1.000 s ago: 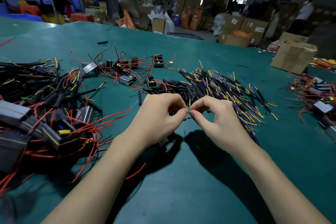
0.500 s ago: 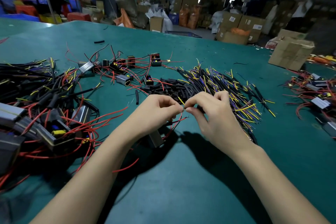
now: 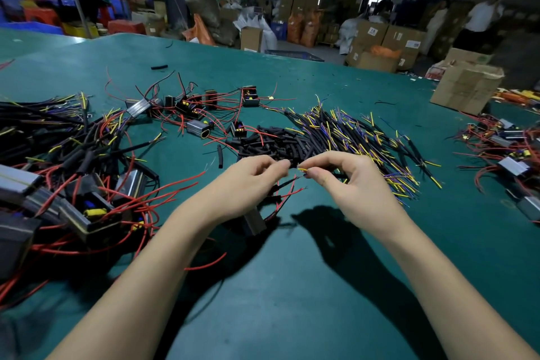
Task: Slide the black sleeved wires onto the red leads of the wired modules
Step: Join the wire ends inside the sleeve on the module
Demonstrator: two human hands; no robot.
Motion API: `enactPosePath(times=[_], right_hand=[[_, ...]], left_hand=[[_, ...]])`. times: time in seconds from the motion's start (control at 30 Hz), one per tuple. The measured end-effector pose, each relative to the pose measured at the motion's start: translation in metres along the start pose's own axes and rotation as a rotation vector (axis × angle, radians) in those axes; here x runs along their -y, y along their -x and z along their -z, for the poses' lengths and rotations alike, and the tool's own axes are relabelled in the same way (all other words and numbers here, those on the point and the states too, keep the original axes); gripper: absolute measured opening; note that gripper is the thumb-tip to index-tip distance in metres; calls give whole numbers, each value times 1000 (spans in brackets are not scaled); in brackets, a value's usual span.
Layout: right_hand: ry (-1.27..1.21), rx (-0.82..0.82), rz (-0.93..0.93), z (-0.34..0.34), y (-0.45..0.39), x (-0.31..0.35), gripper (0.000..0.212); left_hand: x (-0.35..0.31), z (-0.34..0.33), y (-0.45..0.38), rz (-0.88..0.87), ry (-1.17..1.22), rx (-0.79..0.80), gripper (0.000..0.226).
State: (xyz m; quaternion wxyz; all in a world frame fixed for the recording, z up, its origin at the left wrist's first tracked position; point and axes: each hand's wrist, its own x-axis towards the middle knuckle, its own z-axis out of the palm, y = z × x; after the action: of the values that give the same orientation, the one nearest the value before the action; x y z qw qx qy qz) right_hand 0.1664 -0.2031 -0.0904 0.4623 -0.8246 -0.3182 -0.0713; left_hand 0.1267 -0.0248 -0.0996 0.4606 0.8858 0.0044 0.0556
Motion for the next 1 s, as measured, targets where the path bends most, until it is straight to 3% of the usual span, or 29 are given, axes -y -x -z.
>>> enactPosePath(times=[0.1, 0.2, 0.4, 0.5, 0.6, 0.73, 1.0], right_hand=[[-51, 53, 9, 3, 0, 1, 16], [-81, 111, -43, 4, 0, 1, 17], [-75, 172, -139, 7, -1, -2, 13], [-64, 154, -147, 7, -1, -4, 11], [-80, 95, -141, 6, -1, -6, 8], [6, 92, -76, 7, -1, -6, 13], [38, 176, -59, 10, 0, -8, 13]], left_hand=[[4, -1, -1, 95, -65, 93, 26], [4, -2, 0, 129, 16, 174, 11], [4, -3, 1, 149, 105, 211, 19], [-2, 1, 3, 42, -23, 127, 34], [-12, 2, 9, -74, 10, 87, 29], [-15, -1, 12, -229, -152, 9, 28], [-11, 1, 9, -300, -299, -55, 8]])
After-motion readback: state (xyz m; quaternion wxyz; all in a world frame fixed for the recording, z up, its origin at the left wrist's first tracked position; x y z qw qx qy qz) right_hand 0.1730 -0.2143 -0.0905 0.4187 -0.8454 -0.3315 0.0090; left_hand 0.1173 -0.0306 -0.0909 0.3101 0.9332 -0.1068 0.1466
